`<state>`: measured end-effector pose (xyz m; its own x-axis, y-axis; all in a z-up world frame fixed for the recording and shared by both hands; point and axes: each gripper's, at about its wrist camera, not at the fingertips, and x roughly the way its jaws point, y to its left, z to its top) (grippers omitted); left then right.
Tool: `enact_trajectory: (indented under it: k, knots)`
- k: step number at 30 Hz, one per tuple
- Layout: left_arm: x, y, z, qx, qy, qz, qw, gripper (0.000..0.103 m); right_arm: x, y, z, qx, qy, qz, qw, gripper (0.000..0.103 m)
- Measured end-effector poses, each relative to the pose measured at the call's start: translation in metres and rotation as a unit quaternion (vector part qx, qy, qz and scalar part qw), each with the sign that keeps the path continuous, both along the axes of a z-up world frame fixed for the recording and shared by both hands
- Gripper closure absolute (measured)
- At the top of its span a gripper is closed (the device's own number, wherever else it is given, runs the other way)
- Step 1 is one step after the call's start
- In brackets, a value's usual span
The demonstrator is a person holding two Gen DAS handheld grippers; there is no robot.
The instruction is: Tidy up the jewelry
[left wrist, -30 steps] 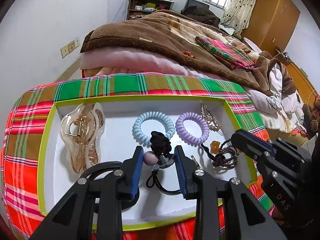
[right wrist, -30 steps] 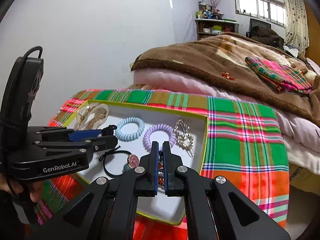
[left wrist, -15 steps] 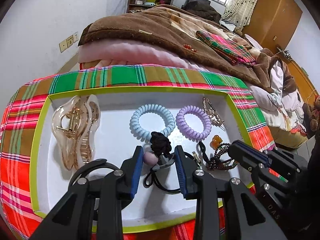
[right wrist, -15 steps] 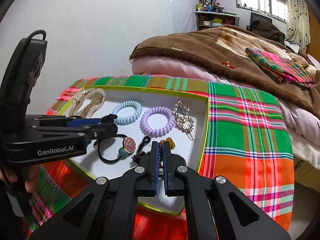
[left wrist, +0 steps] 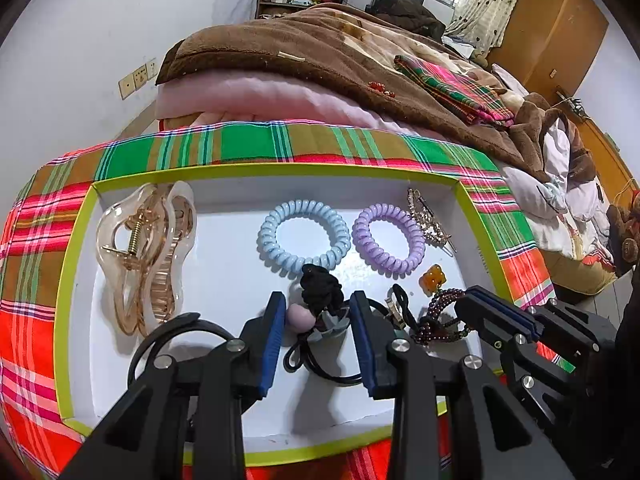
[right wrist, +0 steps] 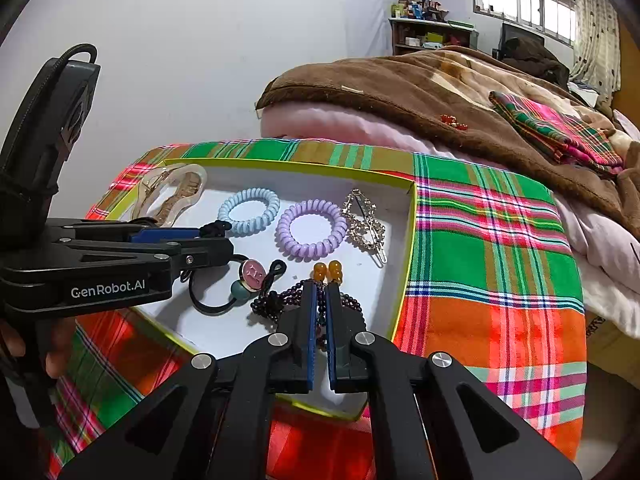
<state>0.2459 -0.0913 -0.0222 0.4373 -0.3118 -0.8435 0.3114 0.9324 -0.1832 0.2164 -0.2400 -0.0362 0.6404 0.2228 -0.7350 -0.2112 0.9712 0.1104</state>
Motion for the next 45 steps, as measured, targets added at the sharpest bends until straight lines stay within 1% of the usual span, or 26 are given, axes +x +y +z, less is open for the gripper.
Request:
enact_trajectory:
  k: [1,2,3,8,11,17,21,25,26,27,28,29,35,41,45]
  knots:
    - [0.0,0.0,0.0,-0.001,0.0,-0.002,1.0,0.063,0.0,0.0,0.0,-0.001,0.001,0.0,1.0,0.096]
    - [0.0,0.0,0.0,0.0,-0.001,-0.004,1.0,0.061,0.0,0.0,-0.001,-0.003,0.001,0.0,1.0,0.093]
    - [0.0,0.0,0.0,0.001,-0.001,-0.003,1.0,0.061,0.0,0.0,0.0,-0.004,0.0,-0.001,1.0,0.092]
    - [0.0,0.0,0.0,0.002,-0.001,-0.001,1.0,0.059,0.0,-0.001,0.0,-0.003,0.0,-0.002,1.0,0.091]
    - [-0.001,0.0,0.002,0.002,-0.003,0.0,1.0,0.056,-0.001,-0.002,0.001,-0.005,-0.001,-0.003,1.0,0.088]
    - [-0.008,0.0,0.008,0.002,-0.011,0.0,0.9999,0.053,-0.006,-0.001,0.007,-0.007,-0.01,-0.005,1.0,0.087]
    - [-0.017,0.002,0.017,0.004,-0.024,0.001,0.9997,0.052,-0.012,-0.001,0.013,-0.008,-0.018,-0.013,1.0,0.086]
    - [-0.031,0.006,0.027,0.017,-0.051,0.011,0.9985,0.049,-0.024,0.0,0.019,-0.004,-0.027,-0.024,0.999,0.085]
    - [-0.035,0.008,0.029,0.016,-0.053,0.014,0.9984,0.049,-0.028,0.0,0.02,-0.002,-0.03,-0.027,0.999,0.082]
    - [-0.039,0.01,0.031,0.016,-0.058,0.017,0.998,0.049,-0.03,0.001,0.021,-0.003,-0.031,-0.028,0.999,0.07]
    - [-0.045,0.011,0.033,0.022,-0.066,0.02,0.9974,0.048,-0.035,0.001,0.023,-0.002,-0.035,-0.031,0.999,0.062]
    - [-0.049,0.012,0.035,0.029,-0.073,0.022,0.9967,0.048,-0.039,0.001,0.025,-0.001,-0.038,-0.033,0.999,0.052]
    - [-0.079,0.023,0.044,0.046,-0.1,0.041,0.9931,0.047,-0.062,0.003,0.033,0.009,-0.051,-0.046,0.998,0.051]
    - [-0.111,0.034,0.051,0.049,-0.123,0.064,0.989,0.047,-0.088,0.013,0.042,0.003,-0.067,-0.057,0.996,0.051]
    - [-0.131,0.041,0.052,0.064,-0.145,0.086,0.9836,0.047,-0.105,0.021,0.044,-0.002,-0.071,-0.056,0.996,0.051]
